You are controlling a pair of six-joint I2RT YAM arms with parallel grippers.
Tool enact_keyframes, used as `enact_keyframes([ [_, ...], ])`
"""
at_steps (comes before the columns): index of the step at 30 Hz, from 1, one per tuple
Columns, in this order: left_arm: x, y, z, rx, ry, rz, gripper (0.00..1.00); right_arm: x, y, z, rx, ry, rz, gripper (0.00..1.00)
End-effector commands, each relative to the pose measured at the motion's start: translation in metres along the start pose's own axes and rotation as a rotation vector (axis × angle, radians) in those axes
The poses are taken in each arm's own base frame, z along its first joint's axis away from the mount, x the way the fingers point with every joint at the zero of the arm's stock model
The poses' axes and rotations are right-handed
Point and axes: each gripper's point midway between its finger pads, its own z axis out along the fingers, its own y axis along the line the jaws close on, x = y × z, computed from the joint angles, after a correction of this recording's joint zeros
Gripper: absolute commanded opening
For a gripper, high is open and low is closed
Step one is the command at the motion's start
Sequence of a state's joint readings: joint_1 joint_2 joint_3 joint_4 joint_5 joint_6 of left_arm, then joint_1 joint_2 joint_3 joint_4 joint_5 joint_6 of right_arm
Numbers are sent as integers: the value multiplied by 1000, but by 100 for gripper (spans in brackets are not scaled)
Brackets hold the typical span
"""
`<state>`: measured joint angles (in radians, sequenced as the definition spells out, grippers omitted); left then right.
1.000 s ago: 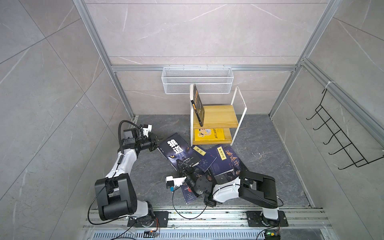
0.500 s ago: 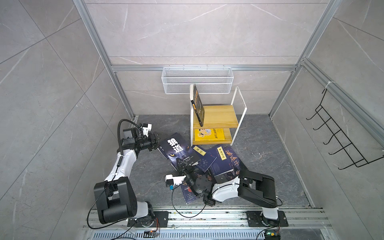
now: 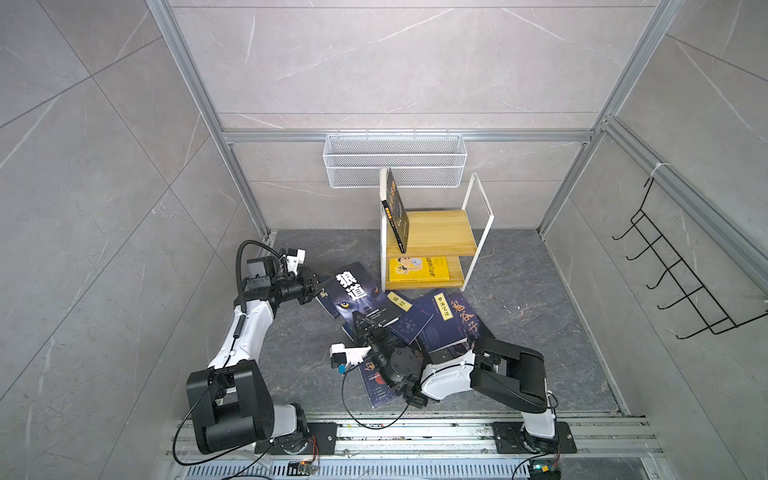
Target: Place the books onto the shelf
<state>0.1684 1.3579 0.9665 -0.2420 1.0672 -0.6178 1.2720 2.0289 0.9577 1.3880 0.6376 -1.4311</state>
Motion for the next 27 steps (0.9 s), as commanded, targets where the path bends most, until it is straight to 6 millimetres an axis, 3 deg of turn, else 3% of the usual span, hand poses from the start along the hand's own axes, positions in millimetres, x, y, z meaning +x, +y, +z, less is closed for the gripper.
enact_keyframes([
  [1, 4, -25, -8, 18, -34, 88, 0, -17, -18, 10, 54, -36, 64, 33],
  [2, -1, -25, -11, -10, -69, 112, 0, -18, -17, 11, 47, -29, 76, 50],
  [4, -12, -25, -16, -62, -126, 137, 0, -18, -15, 16, 38, 8, 96, 73],
  [7, -28, -26, -23, -143, -184, 166, 0, -21, -13, 21, 24, 61, 150, 87],
  [10, -40, -34, -28, -160, -226, 195, 0, -22, -10, 23, -22, 109, 244, 92],
  [13, -46, -30, -30, -174, -266, 132, 0, -20, -14, 31, -47, 184, 382, 94],
  [18, -40, -23, -28, -155, -277, 86, 0, -27, -1, 48, -117, 263, 485, 93],
  [23, -35, -19, -30, -173, -275, 88, 0, -17, 16, 73, -111, 351, 467, 93],
  [27, -32, -17, -30, -172, -273, 86, 0, 5, 23, 90, -116, 414, 541, 81],
])
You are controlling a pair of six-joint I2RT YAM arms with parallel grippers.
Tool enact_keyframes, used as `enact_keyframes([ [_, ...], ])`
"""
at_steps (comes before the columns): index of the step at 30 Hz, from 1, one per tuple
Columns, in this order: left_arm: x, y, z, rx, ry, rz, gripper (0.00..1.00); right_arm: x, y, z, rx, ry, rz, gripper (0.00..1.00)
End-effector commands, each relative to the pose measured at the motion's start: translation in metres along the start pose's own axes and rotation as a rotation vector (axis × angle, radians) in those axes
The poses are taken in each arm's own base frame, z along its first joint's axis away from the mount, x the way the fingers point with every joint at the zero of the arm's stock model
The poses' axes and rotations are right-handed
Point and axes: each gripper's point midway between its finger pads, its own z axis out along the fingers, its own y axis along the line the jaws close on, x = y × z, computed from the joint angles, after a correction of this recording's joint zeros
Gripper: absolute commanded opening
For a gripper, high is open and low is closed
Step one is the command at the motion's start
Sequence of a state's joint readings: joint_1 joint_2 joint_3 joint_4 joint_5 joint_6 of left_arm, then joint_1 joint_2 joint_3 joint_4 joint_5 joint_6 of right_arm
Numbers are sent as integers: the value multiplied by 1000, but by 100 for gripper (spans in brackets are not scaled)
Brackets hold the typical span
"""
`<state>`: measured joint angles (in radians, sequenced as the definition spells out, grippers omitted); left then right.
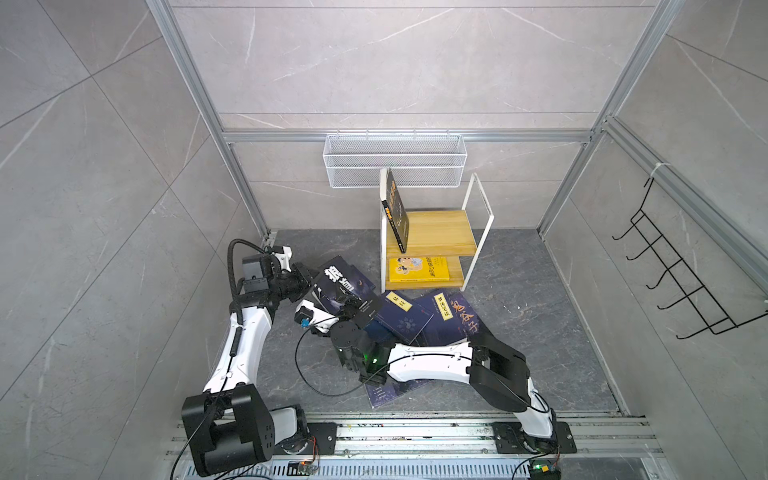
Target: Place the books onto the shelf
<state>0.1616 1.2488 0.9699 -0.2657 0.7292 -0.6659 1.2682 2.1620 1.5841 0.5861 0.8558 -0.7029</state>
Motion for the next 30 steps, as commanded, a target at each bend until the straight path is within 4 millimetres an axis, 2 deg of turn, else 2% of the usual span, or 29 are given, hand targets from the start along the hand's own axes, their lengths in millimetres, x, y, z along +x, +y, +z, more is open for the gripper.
enact_keyframes([
  [1, -7, -27, -14, 71, -42, 48, 0, 39, 4, 25, -1, 135, 42, 77],
  [4, -6, -29, -15, 79, -33, 42, 0, 50, 2, 34, -19, 158, 67, 62],
  [6, -5, -28, -14, 81, -30, 35, 0, 55, 2, 38, -31, 169, 75, 47],
  [9, -7, -28, -16, 81, -34, 36, 1, 56, -6, 39, -40, 179, 70, 8],
  [10, -8, -28, -18, 82, -34, 35, 11, 53, -12, 35, -43, 170, 81, 0],
  [12, -10, -28, -22, 71, -36, 42, 35, 50, -21, 30, -64, 142, 122, 0],
  [15, -9, -26, -28, 50, -31, 42, 63, 52, -42, 24, -96, 127, 244, 0],
  [17, -8, -28, -32, 64, -17, 22, 75, 54, -56, 20, -113, 124, 326, 0],
  [20, 1, -36, -34, 118, 23, -1, 99, 49, -69, 13, -142, 77, 408, 0],
  [25, 9, -44, -32, 208, 64, -90, 100, 39, -85, 6, -131, 19, 453, 0],
  [30, 15, -43, -20, 287, 107, -209, 100, 26, -87, -4, -170, -89, 478, 0],
])
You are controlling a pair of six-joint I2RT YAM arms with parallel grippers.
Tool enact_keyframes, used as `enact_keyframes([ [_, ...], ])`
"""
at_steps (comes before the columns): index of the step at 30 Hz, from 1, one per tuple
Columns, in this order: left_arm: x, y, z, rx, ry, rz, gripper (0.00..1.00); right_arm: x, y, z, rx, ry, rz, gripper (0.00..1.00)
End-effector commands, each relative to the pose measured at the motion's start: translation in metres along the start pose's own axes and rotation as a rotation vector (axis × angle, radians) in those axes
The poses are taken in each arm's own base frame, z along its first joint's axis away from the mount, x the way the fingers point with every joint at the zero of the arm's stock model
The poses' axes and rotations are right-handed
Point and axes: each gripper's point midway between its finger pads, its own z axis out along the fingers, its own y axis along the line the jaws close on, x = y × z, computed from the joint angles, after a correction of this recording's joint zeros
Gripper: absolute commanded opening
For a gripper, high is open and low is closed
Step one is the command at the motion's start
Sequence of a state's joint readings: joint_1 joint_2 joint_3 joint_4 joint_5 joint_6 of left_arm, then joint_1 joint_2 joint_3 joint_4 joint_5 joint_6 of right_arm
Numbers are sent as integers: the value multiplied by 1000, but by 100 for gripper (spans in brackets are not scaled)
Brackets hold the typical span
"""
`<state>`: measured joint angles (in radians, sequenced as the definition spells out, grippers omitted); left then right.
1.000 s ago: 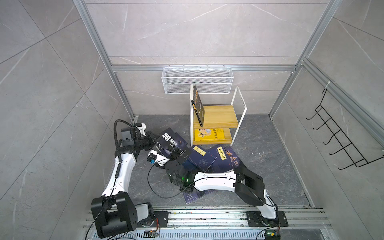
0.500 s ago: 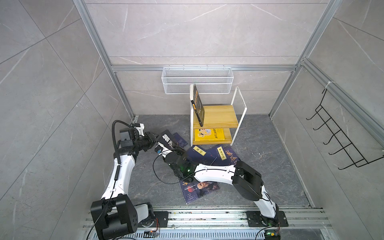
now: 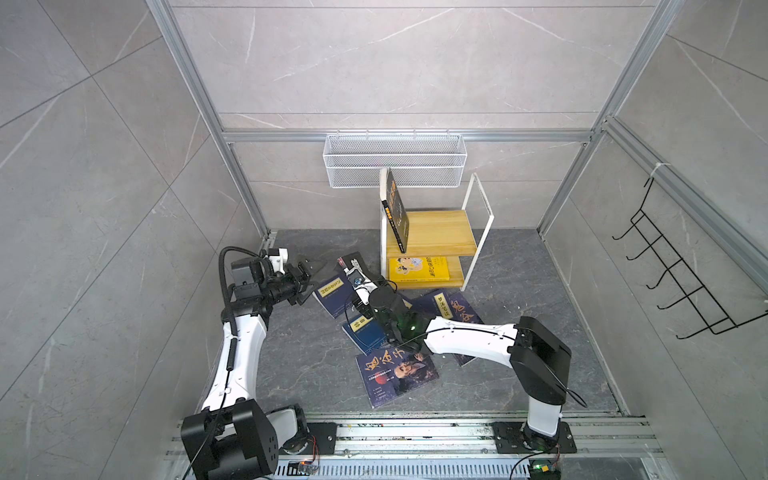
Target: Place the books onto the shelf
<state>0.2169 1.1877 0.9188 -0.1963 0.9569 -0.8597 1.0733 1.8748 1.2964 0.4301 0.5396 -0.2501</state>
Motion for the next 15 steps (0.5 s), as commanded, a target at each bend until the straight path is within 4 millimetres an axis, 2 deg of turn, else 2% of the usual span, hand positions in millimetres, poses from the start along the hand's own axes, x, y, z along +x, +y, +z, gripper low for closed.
enact_keyframes([
  [1, 4, -14, 5, 108, 44, -82, 100, -45, -3, -17, -43, -170, 94, 0],
  [4, 3, -20, 8, 129, 66, -87, 100, -49, 6, -24, -112, -217, 88, 0],
  [10, -4, -24, 15, 162, 75, -100, 100, -38, 36, -36, -257, -298, -14, 0],
  [15, 4, -15, 23, 151, 98, -78, 97, -32, 53, -53, -335, -414, -125, 0],
])
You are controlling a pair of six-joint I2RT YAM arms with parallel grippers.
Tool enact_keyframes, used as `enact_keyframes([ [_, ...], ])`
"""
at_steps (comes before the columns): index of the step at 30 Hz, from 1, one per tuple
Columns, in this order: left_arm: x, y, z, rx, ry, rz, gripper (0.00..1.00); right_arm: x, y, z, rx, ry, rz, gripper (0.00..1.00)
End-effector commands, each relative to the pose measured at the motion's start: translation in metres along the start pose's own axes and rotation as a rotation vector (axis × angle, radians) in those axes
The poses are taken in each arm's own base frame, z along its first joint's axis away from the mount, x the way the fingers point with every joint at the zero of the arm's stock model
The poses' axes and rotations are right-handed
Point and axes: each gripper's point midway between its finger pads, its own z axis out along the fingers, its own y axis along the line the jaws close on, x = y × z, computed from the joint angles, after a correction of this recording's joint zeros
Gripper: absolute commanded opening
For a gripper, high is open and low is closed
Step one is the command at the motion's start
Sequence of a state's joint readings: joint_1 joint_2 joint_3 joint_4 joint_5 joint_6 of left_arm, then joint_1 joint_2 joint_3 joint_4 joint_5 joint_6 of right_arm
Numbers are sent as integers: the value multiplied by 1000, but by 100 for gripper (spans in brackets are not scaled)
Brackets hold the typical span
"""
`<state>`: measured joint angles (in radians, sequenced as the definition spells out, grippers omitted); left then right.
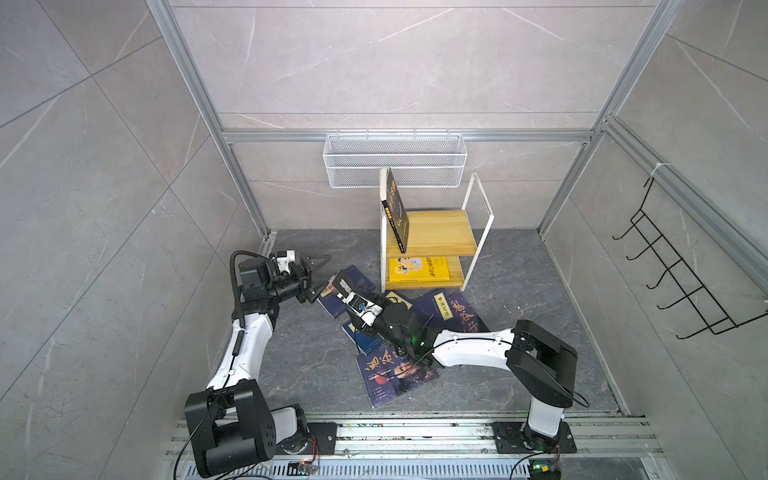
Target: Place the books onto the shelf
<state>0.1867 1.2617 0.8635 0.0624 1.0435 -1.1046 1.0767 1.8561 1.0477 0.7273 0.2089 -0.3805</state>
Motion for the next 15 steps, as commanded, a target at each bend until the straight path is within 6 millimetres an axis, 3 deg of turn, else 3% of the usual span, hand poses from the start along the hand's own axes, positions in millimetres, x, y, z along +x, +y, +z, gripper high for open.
enact_keyframes([
  [1, 8, -9, 6, 39, 46, 49, 95, -62, -1, -18, -34, -253, -62, 0],
  [4, 16, -9, 11, 42, 82, 59, 87, -65, 0, -19, -39, -262, -84, 0],
  [7, 22, -9, 10, 27, 98, 89, 85, -59, -22, -9, 88, -211, -84, 0],
  [12, -4, -31, -16, -18, -5, 166, 90, -49, -43, -12, 168, -182, -72, 0],
  [15, -22, -34, -34, -66, -83, 174, 92, -42, -56, -15, 205, -168, -41, 0],
])
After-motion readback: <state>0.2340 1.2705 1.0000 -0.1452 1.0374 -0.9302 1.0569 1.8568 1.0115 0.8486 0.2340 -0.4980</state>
